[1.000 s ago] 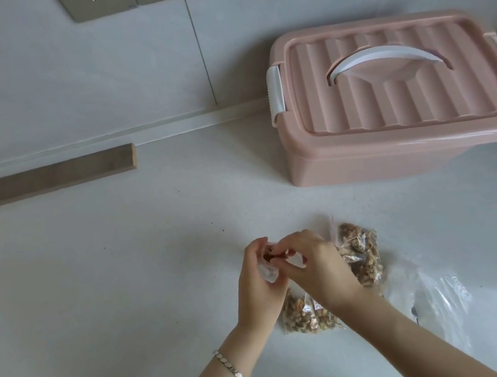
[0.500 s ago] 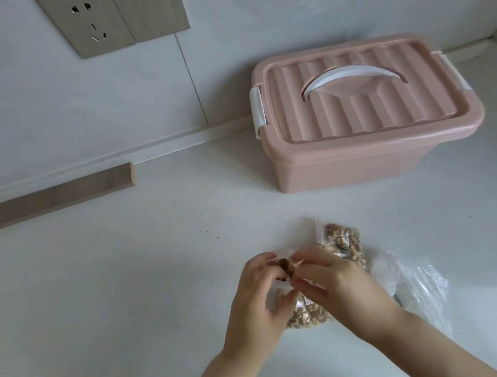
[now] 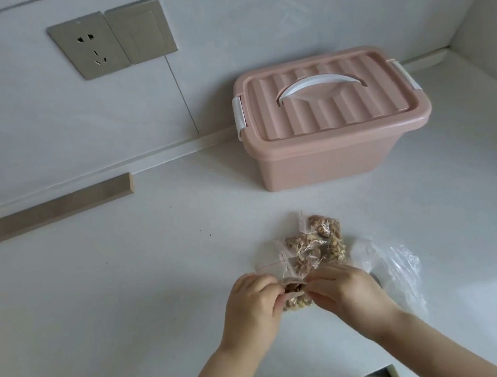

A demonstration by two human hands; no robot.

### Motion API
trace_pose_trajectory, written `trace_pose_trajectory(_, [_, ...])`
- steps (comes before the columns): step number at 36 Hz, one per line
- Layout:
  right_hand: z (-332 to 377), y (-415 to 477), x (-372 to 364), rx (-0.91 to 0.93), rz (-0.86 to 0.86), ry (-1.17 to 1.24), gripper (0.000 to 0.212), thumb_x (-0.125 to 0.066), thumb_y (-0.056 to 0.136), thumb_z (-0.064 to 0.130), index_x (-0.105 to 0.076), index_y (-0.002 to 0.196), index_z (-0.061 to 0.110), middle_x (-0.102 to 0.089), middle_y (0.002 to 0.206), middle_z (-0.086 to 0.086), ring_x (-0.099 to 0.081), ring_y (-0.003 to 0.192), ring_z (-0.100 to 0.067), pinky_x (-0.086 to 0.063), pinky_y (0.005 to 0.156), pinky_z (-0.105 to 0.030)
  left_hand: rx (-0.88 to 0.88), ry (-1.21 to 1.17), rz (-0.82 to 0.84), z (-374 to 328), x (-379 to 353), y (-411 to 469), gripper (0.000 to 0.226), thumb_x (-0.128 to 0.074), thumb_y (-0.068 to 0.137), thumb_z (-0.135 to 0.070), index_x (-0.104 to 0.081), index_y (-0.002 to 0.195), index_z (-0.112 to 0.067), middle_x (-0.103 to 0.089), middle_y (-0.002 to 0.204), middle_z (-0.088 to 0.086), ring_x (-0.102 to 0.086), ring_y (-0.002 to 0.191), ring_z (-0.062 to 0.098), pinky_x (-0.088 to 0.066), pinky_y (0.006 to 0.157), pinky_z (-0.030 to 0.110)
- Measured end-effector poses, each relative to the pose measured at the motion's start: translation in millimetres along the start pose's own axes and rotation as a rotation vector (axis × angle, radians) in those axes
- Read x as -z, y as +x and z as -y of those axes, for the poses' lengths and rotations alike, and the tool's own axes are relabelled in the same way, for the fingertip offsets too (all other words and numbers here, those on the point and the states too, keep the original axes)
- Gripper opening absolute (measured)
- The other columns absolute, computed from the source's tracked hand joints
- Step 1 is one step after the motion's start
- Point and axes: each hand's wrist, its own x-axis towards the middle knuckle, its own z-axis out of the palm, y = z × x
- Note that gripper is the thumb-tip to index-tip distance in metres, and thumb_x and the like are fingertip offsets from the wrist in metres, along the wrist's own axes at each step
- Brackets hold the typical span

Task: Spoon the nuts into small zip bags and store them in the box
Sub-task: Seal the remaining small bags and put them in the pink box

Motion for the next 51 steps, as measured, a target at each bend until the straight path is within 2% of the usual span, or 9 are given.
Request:
trace_pose_trajectory(3, [7.2, -3.7, 10.1, -0.157, -0.076, 0.21, 0.004, -0.068, 0.072, 0.018, -0.072, 0.072, 0.016, -0.069, 0.078, 0.009, -0.062, 0.07, -0.003, -0.05, 0.063, -0.016, 0.134, -0.222, 0.023, -10.1, 7.8, 0.8, 0.02, -0.058, 0.076, -0.039, -0.063, 0.067, -0.022, -0.063, 0.077, -0.014, -0.057, 0.071, 0.003, -0.044, 0.066, 0.015])
trace_pose_trajectory(7, [21.4, -6.2, 32.0, -0.288, -0.08, 0.429, 0.012, -0.057, 0.074, 0.033, -0.066, 0.072, 0.025, -0.066, 0.075, 0.019, -0.06, 0.072, 0.005, -0.046, 0.067, -0.01, 0.282, -0.535, 0.078, -28.6, 24.7, 1.9, 0.02, -0.064, 0.07, -0.044, -0.051, 0.069, -0.028, -0.065, 0.095, -0.019, -0.06, 0.096, -0.003, -0.041, 0.081, 0.008])
trace_pose_trajectory(11, [35.1, -8.0, 46.1, -0.326, -0.13, 0.512, 0.009, -0.065, 0.07, 0.02, -0.065, 0.076, 0.028, -0.066, 0.077, 0.02, -0.062, 0.068, 0.004, -0.045, 0.067, -0.006, 0.431, -0.743, 0.039, -49.7, 35.9, 4.0, 0.018, -0.066, 0.066, -0.042, -0.049, 0.064, -0.037, -0.055, 0.065, -0.012, -0.05, 0.062, 0.001, -0.04, 0.062, 0.014])
trace_pose_trajectory(21, [60.8, -16.4, 62.6, -0.518, -0.302, 1.013, 0.024, -0.067, 0.074, -0.012, -0.065, 0.073, 0.012, -0.071, 0.068, -0.007, -0.069, 0.064, -0.018, -0.052, 0.064, -0.018, 0.792, -1.101, -0.03, -84.3, 62.9, 10.6, 0.047, -0.076, 0.066, 0.007, -0.057, 0.099, -0.019, -0.072, 0.074, 0.009, -0.066, 0.066, 0.016, -0.052, 0.06, 0.019])
trace_pose_trajectory(27, [69.0, -21.3, 73.5, -0.571, -0.365, 1.211, 0.021, -0.061, 0.074, -0.016, -0.062, 0.081, 0.004, -0.068, 0.063, -0.01, -0.066, 0.06, -0.017, -0.052, 0.058, -0.017, 0.874, -1.28, 0.155, -89.6, 69.8, 4.4, 0.036, -0.084, 0.057, -0.013, -0.073, 0.09, -0.003, -0.07, 0.097, 0.023, -0.064, 0.088, 0.03, -0.05, 0.082, 0.037])
trace_pose_trajectory(30, [70.9, -22.5, 77.5, -0.591, -0.359, 1.267, 0.014, -0.068, 0.067, 0.0, -0.066, 0.077, 0.01, -0.069, 0.064, -0.009, -0.066, 0.06, -0.015, -0.052, 0.058, -0.018, 0.907, -1.393, 0.163, -91.9, 71.1, 2.3, 0.03, -0.071, 0.059, -0.016, -0.074, 0.085, 0.0, -0.072, 0.09, 0.019, -0.067, 0.075, 0.021, -0.055, 0.066, 0.027])
trace_pose_trajectory(33, [70.8, -25.1, 79.8, -0.639, -0.334, 1.264, 0.021, -0.072, 0.059, 0.016, -0.066, 0.079, 0.011, -0.07, 0.067, -0.011, -0.067, 0.064, -0.019, -0.054, 0.062, -0.02, 0.933, -1.391, 0.139, -93.9, 72.6, 1.6, 0.026, -0.067, 0.06, -0.014, -0.074, 0.08, 0.002, -0.072, 0.084, 0.018, -0.066, 0.068, 0.019, -0.055, 0.06, 0.025])
trace_pose_trajectory(43, [69.0, -31.2, 83.2, -0.731, -0.303, 1.265, 0.028, -0.071, 0.058, 0.007, -0.062, 0.084, 0.005, -0.068, 0.062, -0.006, -0.065, 0.059, -0.011, -0.051, 0.061, -0.016, 0.837, -1.157, 0.016, -98.7, 76.3, -1.0, 0.024, -0.071, 0.05, -0.024, -0.077, 0.07, -0.014, -0.074, 0.077, 0.008, -0.067, 0.072, 0.011, -0.054, 0.073, 0.02])
trace_pose_trajectory(51, [69.8, -33.2, 80.2, -0.737, -0.334, 1.198, 0.018, -0.071, 0.067, -0.007, -0.062, 0.077, 0.005, -0.068, 0.063, -0.007, -0.066, 0.062, -0.013, -0.053, 0.062, -0.017, 0.778, -1.088, 0.002, -104.9, 81.0, -1.4, 0.014, -0.069, 0.056, -0.021, -0.077, 0.068, -0.018, -0.072, 0.067, 0.001, -0.063, 0.062, 0.002, -0.047, 0.058, 0.01])
